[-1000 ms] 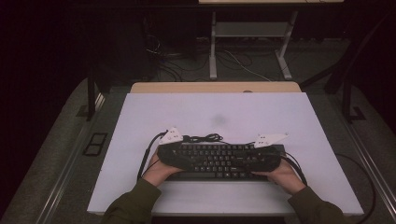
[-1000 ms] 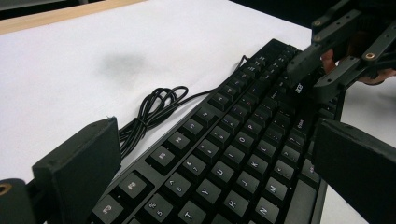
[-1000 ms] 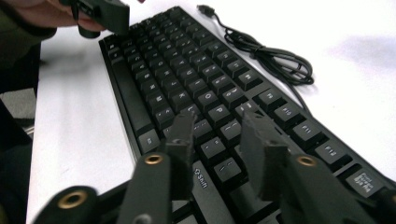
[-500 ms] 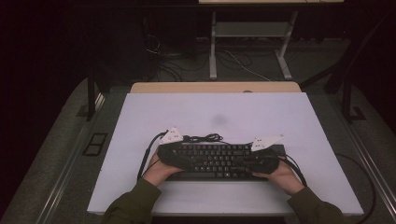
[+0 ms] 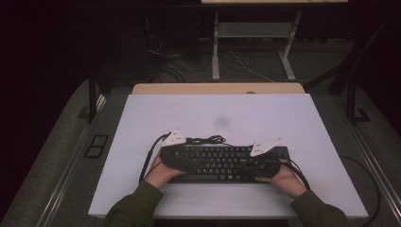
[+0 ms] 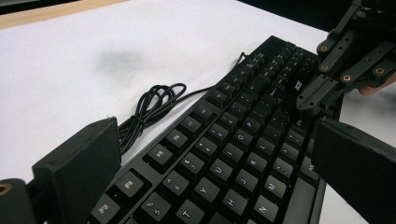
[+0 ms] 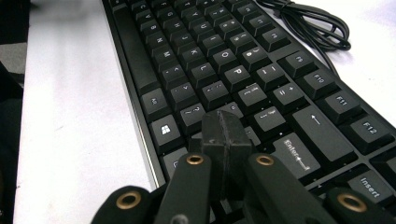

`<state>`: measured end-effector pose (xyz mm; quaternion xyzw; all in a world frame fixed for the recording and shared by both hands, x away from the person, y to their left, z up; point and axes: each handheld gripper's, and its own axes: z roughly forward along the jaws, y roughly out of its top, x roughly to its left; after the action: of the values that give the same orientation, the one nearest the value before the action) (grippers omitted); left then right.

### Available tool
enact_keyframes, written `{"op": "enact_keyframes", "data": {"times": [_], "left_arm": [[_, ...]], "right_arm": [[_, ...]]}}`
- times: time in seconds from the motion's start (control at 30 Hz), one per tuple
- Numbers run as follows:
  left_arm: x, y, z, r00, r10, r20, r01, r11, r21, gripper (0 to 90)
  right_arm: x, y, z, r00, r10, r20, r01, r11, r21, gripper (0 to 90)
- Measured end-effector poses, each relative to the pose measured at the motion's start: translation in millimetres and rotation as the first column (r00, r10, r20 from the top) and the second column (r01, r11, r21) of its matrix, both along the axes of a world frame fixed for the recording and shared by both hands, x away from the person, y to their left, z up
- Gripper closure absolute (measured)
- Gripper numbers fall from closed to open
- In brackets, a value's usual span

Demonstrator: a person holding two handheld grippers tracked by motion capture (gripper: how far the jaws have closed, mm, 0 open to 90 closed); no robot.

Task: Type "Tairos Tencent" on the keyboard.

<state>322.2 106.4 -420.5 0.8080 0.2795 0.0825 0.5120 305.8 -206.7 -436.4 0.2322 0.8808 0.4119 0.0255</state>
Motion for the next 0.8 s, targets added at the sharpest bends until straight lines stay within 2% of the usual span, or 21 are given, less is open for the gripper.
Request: {"op": "enact_keyframes", "data": {"times": [0.27, 0.3, 0.63, 0.8], "left_arm": [[0.0, -0.1, -0.1, 1.0000, 0.000, -0.001, 0.000, 1.0000, 0.001, 0.7], [0.1, 0.0, -0.1, 1.0000, 0.000, -0.001, 0.000, 1.0000, 0.002, 0.7], [0.7, -1.0, -0.9, 1.0000, -0.002, -0.005, 0.002, 0.9999, 0.013, 1.2], [1.4, -0.5, -1.6, 0.9999, 0.012, -0.008, -0.011, 0.9991, 0.040, 6.8]], "right_arm": [[0.5, 0.2, -1.4, 0.9999, 0.010, -0.007, -0.010, 1.000, -0.012, 89.8], [0.4, 0.5, -2.0, 0.9999, 0.012, -0.003, -0.012, 1.000, -0.025, 89.7], [-0.2, 0.3, -1.9, 0.9999, 0.010, 0.010, -0.010, 0.999, -0.033, 89.8], [-0.1, 0.0, -2.0, 0.9999, 0.010, 0.011, -0.010, 0.999, -0.033, 89.7]]}}
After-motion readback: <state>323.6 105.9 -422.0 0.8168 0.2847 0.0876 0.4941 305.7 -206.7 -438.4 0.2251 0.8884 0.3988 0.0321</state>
